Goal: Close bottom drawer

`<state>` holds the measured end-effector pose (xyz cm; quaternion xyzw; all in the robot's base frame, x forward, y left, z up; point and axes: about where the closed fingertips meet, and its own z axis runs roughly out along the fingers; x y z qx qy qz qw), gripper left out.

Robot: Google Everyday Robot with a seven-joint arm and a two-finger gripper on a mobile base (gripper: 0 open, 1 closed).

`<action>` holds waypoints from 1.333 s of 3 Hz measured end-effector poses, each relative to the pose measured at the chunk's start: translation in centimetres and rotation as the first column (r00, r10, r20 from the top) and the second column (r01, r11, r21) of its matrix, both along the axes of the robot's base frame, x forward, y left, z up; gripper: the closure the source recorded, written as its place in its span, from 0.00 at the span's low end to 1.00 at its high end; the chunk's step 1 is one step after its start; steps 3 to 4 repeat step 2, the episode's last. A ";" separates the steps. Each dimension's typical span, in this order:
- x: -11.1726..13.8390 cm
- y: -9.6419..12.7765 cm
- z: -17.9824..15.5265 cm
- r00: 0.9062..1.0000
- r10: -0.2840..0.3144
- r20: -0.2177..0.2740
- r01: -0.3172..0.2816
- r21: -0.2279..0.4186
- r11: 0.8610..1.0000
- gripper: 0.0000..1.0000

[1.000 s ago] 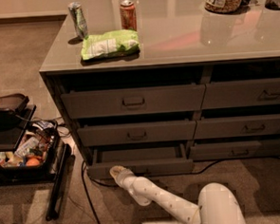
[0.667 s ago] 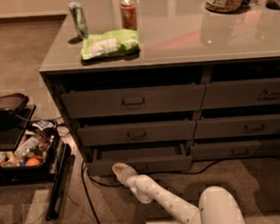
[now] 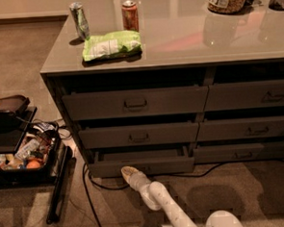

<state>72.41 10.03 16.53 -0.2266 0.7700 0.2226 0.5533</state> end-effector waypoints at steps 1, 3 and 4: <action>2.2 -2.2 1.0 0.999 -0.039 0.013 0.038 0.070 0.997 1.00; 2.2 -2.2 1.1 0.999 -0.038 0.013 0.037 0.070 0.997 1.00; 2.2 -2.2 1.1 0.999 -0.038 0.013 0.037 0.070 0.997 1.00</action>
Offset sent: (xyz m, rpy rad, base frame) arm 0.0216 -0.0213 0.0103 0.0711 -0.0128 -0.0391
